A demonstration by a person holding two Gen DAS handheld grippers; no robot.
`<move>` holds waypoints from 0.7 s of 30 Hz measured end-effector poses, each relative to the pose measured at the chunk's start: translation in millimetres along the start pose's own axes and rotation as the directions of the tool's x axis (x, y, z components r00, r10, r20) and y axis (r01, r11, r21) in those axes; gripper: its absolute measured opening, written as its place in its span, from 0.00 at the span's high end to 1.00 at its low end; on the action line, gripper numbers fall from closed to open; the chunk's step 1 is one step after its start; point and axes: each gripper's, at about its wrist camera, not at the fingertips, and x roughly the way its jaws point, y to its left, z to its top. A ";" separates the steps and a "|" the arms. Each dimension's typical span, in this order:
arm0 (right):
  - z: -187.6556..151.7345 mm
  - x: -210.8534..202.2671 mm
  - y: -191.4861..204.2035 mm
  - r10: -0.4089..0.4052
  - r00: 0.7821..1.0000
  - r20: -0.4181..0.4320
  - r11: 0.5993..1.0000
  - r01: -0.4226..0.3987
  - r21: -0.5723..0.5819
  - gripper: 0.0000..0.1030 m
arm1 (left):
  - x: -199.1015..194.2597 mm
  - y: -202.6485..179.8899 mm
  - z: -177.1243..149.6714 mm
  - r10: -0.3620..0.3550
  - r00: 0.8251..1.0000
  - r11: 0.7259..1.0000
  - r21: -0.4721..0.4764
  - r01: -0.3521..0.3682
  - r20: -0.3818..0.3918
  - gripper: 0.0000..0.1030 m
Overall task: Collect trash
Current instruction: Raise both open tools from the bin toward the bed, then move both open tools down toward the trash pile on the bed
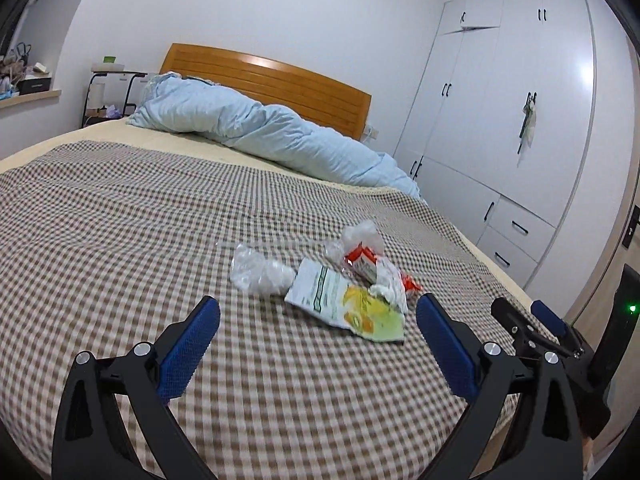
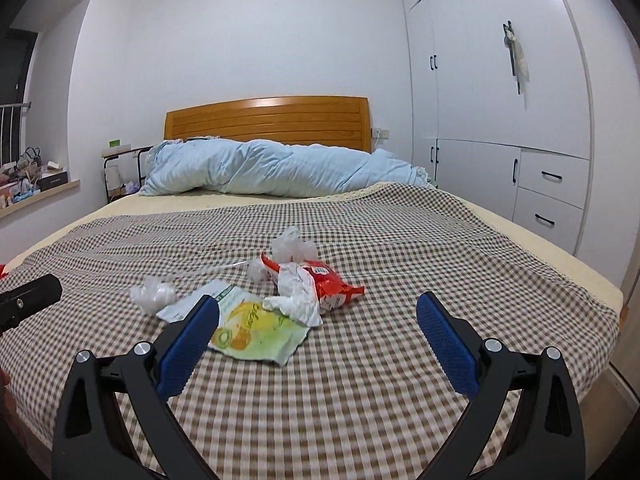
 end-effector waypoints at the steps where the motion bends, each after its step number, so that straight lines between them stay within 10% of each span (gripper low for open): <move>1: 1.0 3.7 0.2 -0.003 1.000 0.000 1.000 0.003 0.008 0.08 | 3.2 0.5 0.8 0.001 1.000 1.000 -0.004 -0.001 0.002 0.08; 21: 11.6 42.3 -14.4 -0.005 1.000 0.027 0.995 0.003 0.101 0.08 | 48.3 -6.7 11.9 -0.005 1.000 0.999 0.046 0.004 0.017 0.08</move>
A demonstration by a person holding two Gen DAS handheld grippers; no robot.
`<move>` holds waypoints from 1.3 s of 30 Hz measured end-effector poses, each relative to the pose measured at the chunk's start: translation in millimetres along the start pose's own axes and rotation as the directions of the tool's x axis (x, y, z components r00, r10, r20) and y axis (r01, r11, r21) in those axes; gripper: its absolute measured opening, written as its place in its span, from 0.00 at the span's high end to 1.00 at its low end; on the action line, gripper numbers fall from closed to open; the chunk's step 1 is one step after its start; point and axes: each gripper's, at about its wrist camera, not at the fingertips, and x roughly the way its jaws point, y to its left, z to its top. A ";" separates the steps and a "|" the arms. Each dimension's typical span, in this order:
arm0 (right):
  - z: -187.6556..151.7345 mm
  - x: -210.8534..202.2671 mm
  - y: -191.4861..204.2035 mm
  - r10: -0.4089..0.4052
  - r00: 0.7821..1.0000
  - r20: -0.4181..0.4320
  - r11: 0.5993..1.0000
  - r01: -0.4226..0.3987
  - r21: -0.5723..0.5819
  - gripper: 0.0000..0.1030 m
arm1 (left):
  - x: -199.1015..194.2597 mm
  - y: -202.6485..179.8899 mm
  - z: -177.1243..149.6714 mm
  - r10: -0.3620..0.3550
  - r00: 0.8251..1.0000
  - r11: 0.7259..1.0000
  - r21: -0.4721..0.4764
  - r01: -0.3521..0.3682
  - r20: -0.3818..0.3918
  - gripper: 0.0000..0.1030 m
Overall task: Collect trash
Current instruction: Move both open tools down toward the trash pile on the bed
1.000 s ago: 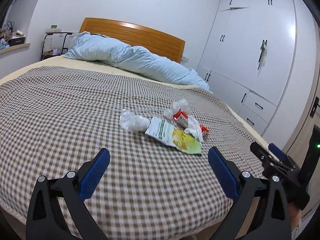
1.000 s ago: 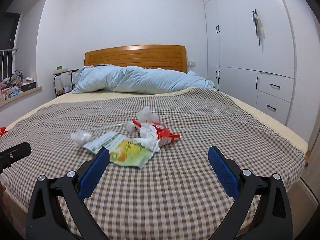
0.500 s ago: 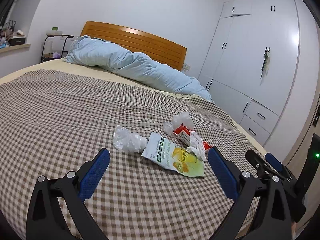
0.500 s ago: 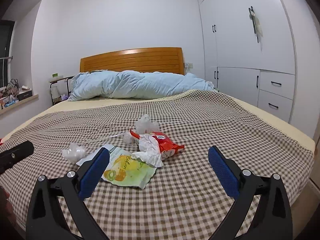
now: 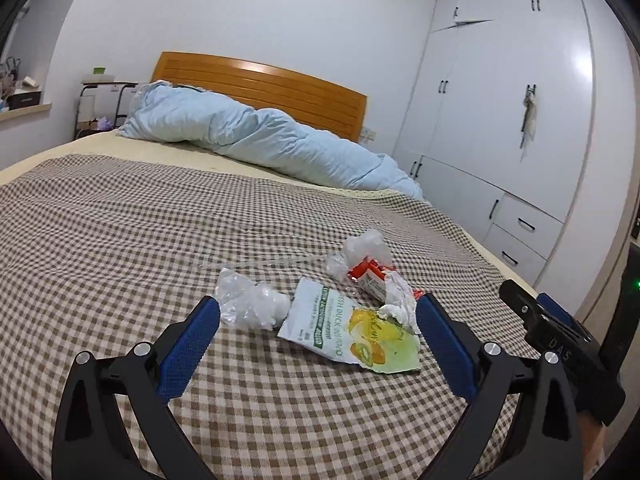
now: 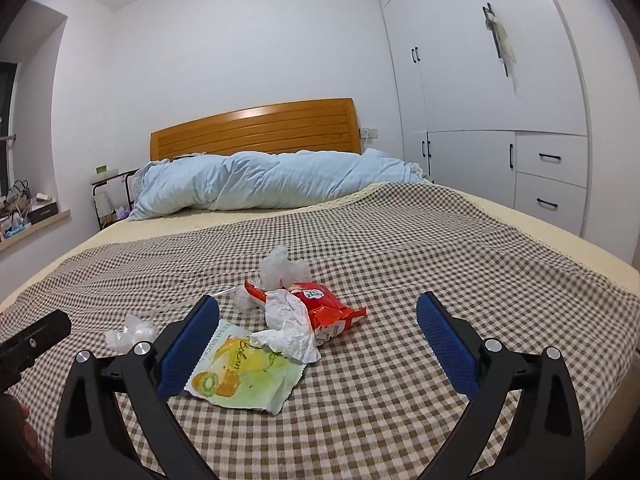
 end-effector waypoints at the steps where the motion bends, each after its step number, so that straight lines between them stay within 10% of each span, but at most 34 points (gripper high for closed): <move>1: 0.4 0.4 -0.5 0.004 1.000 0.009 1.000 -0.004 0.005 0.08 | 1.6 0.1 0.2 -0.005 1.000 1.000 0.001 0.005 0.002 0.08; 28: -4.9 56.4 9.1 -0.028 0.993 -0.116 0.996 0.017 -0.087 0.08 | 49.5 36.5 9.5 0.006 1.000 0.997 -0.070 -0.006 -0.011 0.08; 39: -32.8 104.2 48.0 0.012 0.920 -0.391 0.979 -0.091 -0.184 0.08 | 70.4 48.7 13.1 0.034 0.998 0.994 -0.107 -0.039 -0.055 0.08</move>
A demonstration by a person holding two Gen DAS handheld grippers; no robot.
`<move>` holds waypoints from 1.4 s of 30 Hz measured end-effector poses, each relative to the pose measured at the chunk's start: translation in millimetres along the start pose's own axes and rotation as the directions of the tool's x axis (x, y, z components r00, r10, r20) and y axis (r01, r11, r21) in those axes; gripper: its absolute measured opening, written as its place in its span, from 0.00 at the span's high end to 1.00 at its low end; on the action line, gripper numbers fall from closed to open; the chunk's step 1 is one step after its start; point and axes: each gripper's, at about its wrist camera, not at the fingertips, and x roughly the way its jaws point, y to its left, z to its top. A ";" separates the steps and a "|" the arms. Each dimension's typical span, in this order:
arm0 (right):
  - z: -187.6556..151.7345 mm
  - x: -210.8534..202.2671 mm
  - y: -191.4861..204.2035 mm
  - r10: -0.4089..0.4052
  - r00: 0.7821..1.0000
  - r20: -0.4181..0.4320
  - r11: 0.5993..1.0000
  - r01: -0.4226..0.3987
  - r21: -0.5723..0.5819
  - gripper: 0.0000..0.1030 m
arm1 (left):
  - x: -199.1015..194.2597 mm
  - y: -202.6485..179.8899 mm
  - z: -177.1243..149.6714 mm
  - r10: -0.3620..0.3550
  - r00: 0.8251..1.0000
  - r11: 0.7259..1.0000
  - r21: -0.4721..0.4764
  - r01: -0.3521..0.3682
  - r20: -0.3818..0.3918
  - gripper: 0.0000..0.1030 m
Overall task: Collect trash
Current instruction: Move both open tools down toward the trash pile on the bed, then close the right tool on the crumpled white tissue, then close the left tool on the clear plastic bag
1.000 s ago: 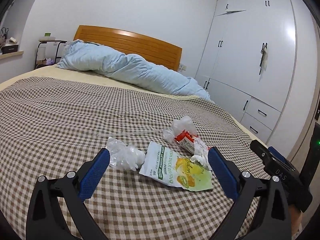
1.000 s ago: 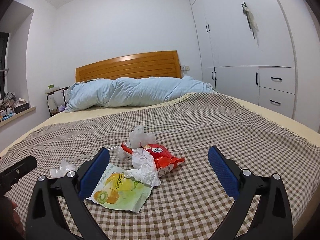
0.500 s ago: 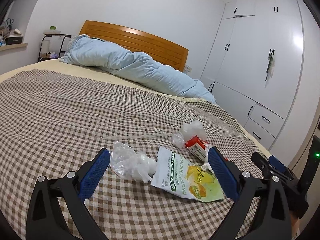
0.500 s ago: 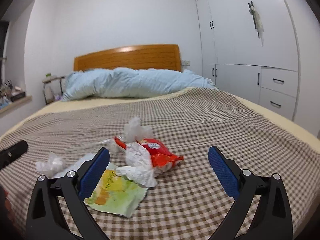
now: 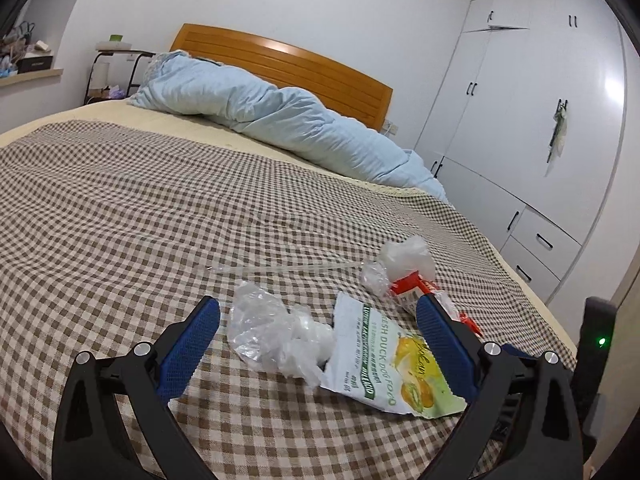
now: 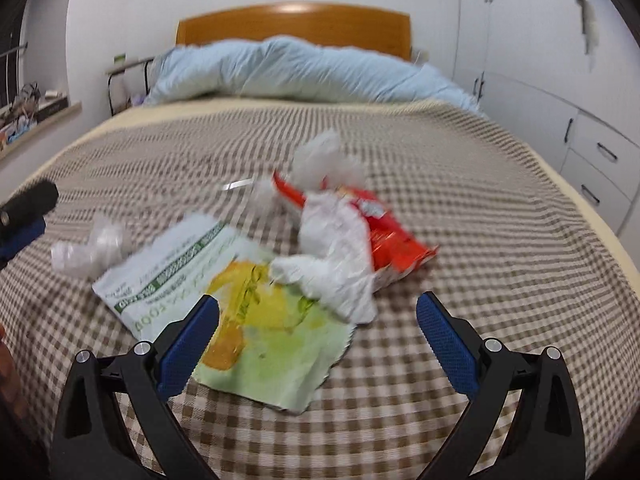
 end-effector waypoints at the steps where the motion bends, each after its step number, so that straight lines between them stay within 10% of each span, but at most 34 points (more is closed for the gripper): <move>1: -0.8 3.9 -0.5 0.002 1.000 -0.023 1.000 -0.002 0.008 0.08 | 0.6 1.9 0.3 0.001 1.000 1.000 -0.006 -0.001 -0.003 0.08; 9: 0.6 6.9 -34.9 -0.004 1.000 -0.027 0.978 0.010 0.210 0.08 | 0.8 12.3 -2.2 0.004 1.000 0.999 -0.032 -0.005 -0.025 0.08; 17: 15.1 35.6 -24.0 0.028 0.998 -0.056 0.987 -0.018 0.163 0.08 | 2.7 16.3 0.1 0.007 1.000 0.999 -0.047 -0.008 -0.025 0.08; 18: 15.1 39.8 -24.4 0.045 0.997 -0.070 0.986 -0.033 0.162 0.17 | 3.3 17.0 0.6 0.008 1.000 0.999 -0.049 -0.009 -0.025 0.08; 19: 14.6 42.0 -23.8 0.059 0.995 -0.082 0.985 -0.045 0.164 0.52 | 4.1 17.5 1.5 0.008 1.000 0.999 -0.050 -0.009 -0.025 0.08; 20: 13.9 44.6 -25.7 0.064 0.994 -0.094 0.983 -0.047 0.176 0.66 | 4.6 17.6 2.1 0.008 1.000 0.999 -0.051 -0.009 -0.025 0.08; 24: 8.4 31.8 -31.9 0.101 0.993 -0.052 0.974 -0.089 0.207 0.93 | 8.1 20.1 3.2 0.011 1.000 0.998 -0.055 -0.012 -0.029 0.08; 34: 16.9 -19.4 -30.0 -0.004 0.982 0.187 0.977 -0.036 0.210 0.95 | 28.6 29.7 -3.5 0.077 0.991 0.994 -0.072 -0.085 -0.109 0.08; 42: 13.4 -16.2 -36.4 0.008 0.982 0.188 0.971 -0.052 0.233 0.94 | 52.5 35.4 -9.6 0.080 0.976 0.992 -0.079 -0.098 -0.204 0.09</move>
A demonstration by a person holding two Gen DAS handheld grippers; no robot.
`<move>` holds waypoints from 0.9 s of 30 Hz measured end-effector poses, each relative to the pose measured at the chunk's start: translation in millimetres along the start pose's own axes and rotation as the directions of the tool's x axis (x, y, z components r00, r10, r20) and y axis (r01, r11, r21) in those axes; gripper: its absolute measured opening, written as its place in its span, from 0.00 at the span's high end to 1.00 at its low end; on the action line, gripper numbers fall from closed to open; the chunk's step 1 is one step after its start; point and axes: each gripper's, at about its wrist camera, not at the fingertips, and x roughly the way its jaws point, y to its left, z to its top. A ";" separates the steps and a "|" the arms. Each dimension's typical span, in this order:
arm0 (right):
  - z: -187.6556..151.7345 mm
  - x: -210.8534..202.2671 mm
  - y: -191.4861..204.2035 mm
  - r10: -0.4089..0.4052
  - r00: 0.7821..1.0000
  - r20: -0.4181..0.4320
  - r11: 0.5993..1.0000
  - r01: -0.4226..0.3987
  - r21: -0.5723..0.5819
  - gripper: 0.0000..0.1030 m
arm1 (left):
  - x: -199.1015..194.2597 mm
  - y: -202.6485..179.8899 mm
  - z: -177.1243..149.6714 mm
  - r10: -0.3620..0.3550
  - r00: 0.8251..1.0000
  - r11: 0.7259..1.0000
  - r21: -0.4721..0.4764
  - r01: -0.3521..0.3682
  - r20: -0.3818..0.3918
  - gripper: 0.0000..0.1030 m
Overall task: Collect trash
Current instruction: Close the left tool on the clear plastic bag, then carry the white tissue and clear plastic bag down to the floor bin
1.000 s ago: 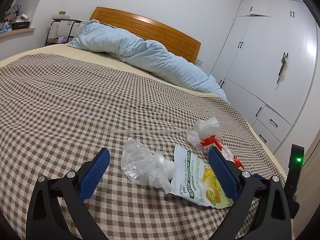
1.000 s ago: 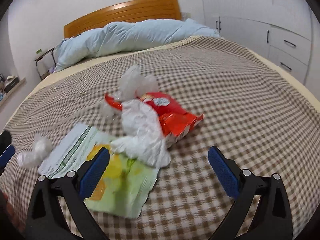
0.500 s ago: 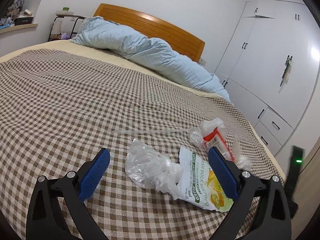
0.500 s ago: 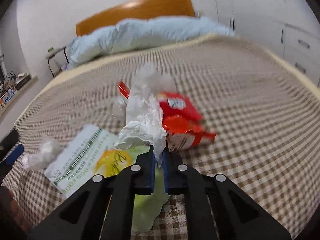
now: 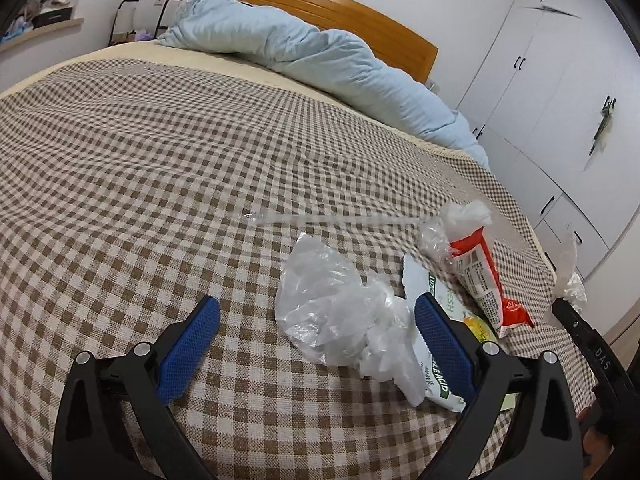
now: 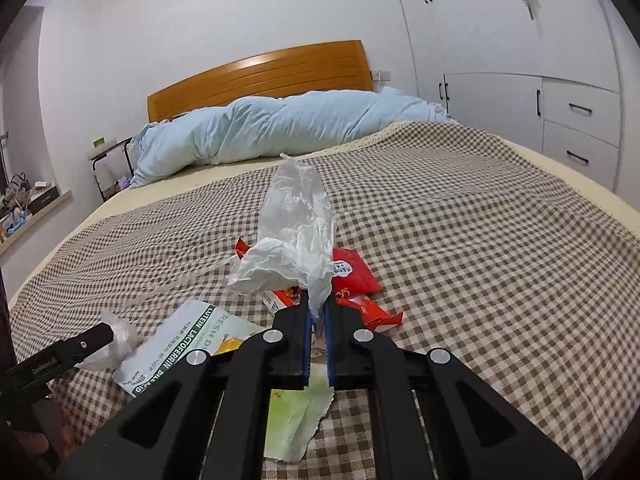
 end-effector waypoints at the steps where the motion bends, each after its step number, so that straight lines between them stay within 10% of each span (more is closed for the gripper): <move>1: -1.3 -0.9 -0.2 0.003 1.000 -0.002 1.000 -0.003 0.000 0.94 | 0.0 -1.1 -0.5 -0.005 1.000 1.000 0.005 0.005 0.000 0.09; 17: -3.5 -4.3 6.3 0.016 1.000 -0.006 1.000 -0.016 -0.017 0.94 | -0.2 -7.7 -6.1 -0.111 0.993 0.994 0.016 0.112 -0.036 0.68; 27: -2.9 -14.5 9.4 0.029 1.000 0.003 0.999 -0.029 -0.025 0.94 | -20.6 -5.6 -7.2 -0.114 0.993 0.993 -0.003 0.114 0.010 0.75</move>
